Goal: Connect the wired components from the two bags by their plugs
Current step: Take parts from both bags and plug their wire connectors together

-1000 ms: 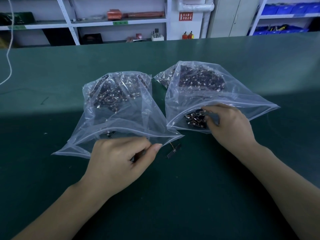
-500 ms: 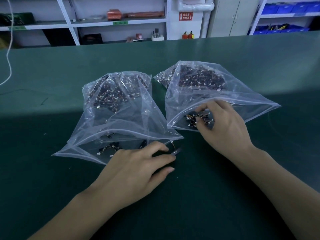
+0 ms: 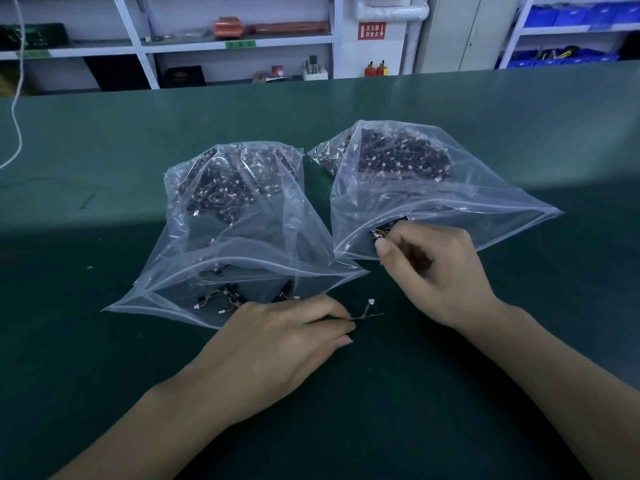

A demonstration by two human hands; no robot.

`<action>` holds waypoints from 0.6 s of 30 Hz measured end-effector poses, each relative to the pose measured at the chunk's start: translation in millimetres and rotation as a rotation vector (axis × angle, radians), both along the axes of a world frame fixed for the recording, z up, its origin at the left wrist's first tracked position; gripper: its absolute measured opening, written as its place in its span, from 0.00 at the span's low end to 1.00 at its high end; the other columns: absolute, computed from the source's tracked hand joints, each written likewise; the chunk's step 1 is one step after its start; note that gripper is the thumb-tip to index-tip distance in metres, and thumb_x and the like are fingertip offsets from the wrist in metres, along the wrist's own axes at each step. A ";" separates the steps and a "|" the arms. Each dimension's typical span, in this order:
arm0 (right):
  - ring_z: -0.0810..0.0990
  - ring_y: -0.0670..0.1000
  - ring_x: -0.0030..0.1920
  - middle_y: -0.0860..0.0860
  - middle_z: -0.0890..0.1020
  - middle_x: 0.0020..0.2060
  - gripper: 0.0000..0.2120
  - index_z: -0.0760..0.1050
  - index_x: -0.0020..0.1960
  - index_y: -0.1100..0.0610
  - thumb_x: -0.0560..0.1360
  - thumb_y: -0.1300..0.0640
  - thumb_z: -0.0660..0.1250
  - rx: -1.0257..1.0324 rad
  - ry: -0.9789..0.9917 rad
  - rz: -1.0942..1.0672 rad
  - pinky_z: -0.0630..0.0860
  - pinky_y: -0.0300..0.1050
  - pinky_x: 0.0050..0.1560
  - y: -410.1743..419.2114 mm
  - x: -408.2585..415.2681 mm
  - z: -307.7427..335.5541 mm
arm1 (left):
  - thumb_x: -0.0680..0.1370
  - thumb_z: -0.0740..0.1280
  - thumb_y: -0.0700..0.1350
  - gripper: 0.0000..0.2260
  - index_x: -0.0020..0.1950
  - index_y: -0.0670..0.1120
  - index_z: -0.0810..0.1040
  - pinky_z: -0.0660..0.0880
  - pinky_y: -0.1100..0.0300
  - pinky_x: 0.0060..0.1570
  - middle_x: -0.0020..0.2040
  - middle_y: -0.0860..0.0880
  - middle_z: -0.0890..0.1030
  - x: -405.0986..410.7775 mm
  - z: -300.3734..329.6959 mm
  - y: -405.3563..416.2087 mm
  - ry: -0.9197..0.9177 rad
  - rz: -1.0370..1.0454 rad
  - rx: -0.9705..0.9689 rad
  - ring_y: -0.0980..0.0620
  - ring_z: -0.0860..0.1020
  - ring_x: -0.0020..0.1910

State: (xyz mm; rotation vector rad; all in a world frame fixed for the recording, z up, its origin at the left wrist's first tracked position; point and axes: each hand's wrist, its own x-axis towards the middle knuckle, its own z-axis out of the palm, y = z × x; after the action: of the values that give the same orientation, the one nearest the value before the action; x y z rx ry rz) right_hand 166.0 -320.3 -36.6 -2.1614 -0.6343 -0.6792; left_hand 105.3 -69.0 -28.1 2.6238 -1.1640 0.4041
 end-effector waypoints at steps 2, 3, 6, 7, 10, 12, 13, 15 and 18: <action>0.71 0.50 0.29 0.47 0.72 0.28 0.20 0.76 0.39 0.59 0.85 0.48 0.62 0.005 -0.002 0.062 0.67 0.43 0.32 1.5 -2.5 0.9 | 0.88 0.63 0.53 0.13 0.63 0.53 0.87 0.80 0.61 0.35 0.61 0.62 0.83 0.5 -0.2 0.5 -0.049 0.007 -0.092 0.61 0.84 0.49; 0.71 0.50 0.30 0.48 0.72 0.29 0.21 0.77 0.40 0.60 0.86 0.48 0.61 0.016 0.003 0.084 0.68 0.46 0.32 2.1 -3.2 0.6 | 0.88 0.64 0.52 0.12 0.62 0.52 0.87 0.80 0.61 0.36 0.61 0.62 0.83 1.0 -0.4 1.1 -0.078 0.021 -0.159 0.61 0.84 0.50; 0.72 0.54 0.30 0.51 0.74 0.30 0.22 0.78 0.44 0.60 0.86 0.45 0.58 0.083 0.066 0.140 0.69 0.53 0.33 4.7 -5.4 -0.6 | 0.87 0.68 0.49 0.10 0.62 0.50 0.88 0.82 0.58 0.40 0.60 0.60 0.85 3.5 -1.9 4.6 -0.162 0.081 -0.347 0.59 0.85 0.49; 0.73 0.54 0.31 0.51 0.75 0.31 0.21 0.79 0.47 0.59 0.86 0.44 0.58 0.100 0.096 0.169 0.70 0.53 0.33 6.1 -6.4 -1.1 | 0.86 0.69 0.48 0.09 0.61 0.50 0.88 0.83 0.57 0.41 0.60 0.59 0.85 4.7 -2.8 6.0 -0.183 0.099 -0.393 0.58 0.86 0.49; 0.75 0.51 0.31 0.44 0.80 0.38 0.13 0.82 0.58 0.56 0.84 0.48 0.66 0.114 0.153 0.269 0.70 0.41 0.34 12.8 -10.3 -3.2 | 0.85 0.73 0.47 0.07 0.58 0.48 0.90 0.84 0.55 0.43 0.57 0.58 0.86 8.6 -5.1 9.5 -0.199 0.113 -0.487 0.57 0.86 0.49; 0.76 0.49 0.30 0.42 0.81 0.40 0.10 0.83 0.59 0.56 0.82 0.51 0.71 0.126 0.140 0.298 0.70 0.35 0.35 19.1 -11.7 -5.8 | 0.84 0.74 0.47 0.06 0.56 0.48 0.90 0.84 0.55 0.44 0.55 0.57 0.87 10.1 -5.8 10.3 -0.196 0.103 -0.516 0.57 0.86 0.49; 0.76 0.49 0.30 0.41 0.82 0.41 0.07 0.83 0.57 0.56 0.82 0.53 0.73 0.133 0.117 0.296 0.70 0.35 0.35 22.1 -11.7 -7.2 | 0.83 0.75 0.47 0.05 0.55 0.48 0.90 0.84 0.55 0.44 0.54 0.56 0.87 10.4 -5.9 10.4 -0.196 0.099 -0.527 0.57 0.86 0.49; 0.75 0.50 0.30 0.42 0.82 0.42 0.04 0.85 0.53 0.56 0.80 0.56 0.75 0.146 0.068 0.284 0.70 0.36 0.34 25.5 -11.2 -9.1 | 0.83 0.75 0.46 0.05 0.53 0.48 0.91 0.83 0.58 0.44 0.52 0.56 0.87 10.4 -5.6 10.0 -0.201 0.106 -0.552 0.58 0.86 0.48; 0.73 0.52 0.30 0.45 0.83 0.43 0.03 0.85 0.49 0.55 0.79 0.55 0.77 0.171 0.058 0.294 0.71 0.42 0.31 23.7 -9.4 -8.7 | 0.82 0.76 0.45 0.04 0.51 0.46 0.90 0.77 0.67 0.44 0.50 0.56 0.87 10.1 -4.5 9.5 -0.208 0.148 -0.576 0.66 0.81 0.46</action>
State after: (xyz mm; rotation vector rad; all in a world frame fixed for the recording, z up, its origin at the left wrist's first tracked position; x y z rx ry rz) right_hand 156.5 -296.6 -45.3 -1.8746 -0.8131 -0.4920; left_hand 115.4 -59.4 -32.6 2.1950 -0.7544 0.9083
